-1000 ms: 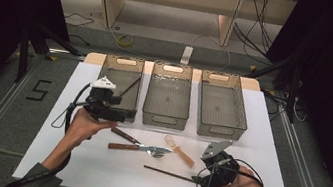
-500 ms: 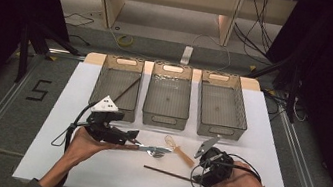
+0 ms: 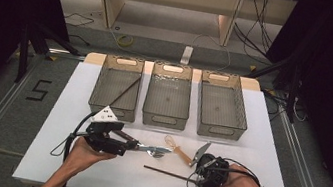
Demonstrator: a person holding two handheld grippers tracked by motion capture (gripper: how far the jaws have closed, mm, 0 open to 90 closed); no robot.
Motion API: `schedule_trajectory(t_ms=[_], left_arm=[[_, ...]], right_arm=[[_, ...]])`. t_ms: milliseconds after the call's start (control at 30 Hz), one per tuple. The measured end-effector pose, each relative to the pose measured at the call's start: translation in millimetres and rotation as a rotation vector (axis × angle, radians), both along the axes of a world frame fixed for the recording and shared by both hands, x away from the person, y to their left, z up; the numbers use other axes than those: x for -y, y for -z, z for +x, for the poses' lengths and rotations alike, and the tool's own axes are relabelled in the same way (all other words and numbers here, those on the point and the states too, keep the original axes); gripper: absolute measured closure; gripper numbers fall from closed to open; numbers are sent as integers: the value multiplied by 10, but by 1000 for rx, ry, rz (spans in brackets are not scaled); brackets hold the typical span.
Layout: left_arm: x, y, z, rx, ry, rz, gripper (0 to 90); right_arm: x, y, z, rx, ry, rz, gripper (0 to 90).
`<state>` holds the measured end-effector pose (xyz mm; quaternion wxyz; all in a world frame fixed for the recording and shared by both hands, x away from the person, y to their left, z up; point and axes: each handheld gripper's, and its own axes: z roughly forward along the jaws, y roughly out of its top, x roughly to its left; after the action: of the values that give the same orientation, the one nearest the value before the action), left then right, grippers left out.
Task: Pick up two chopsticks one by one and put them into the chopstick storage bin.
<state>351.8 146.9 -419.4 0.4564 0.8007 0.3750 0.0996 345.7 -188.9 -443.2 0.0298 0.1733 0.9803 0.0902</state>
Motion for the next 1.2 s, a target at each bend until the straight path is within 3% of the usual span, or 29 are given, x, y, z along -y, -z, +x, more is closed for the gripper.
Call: schedule_trajectory(t_ms=[100, 500, 767, 967, 1200], left_arm=[[8, 6, -25, 13, 6, 18, 153], [38, 22, -106, 18, 24, 19, 151], [73, 23, -132, 33, 32, 22, 151], [90, 33, -133, 36, 42, 37, 152], [111, 36, -140, 32, 56, 36, 151]], right_arm=[[-17, 24, -16, -7, 2, -15, 681], [-46, 92, -23, -11, -29, -76, 772], [-71, 103, -36, -21, -29, -83, 824], [-89, 100, -49, -13, -61, -102, 850], [-90, 48, -90, 3, -107, -87, 853]])
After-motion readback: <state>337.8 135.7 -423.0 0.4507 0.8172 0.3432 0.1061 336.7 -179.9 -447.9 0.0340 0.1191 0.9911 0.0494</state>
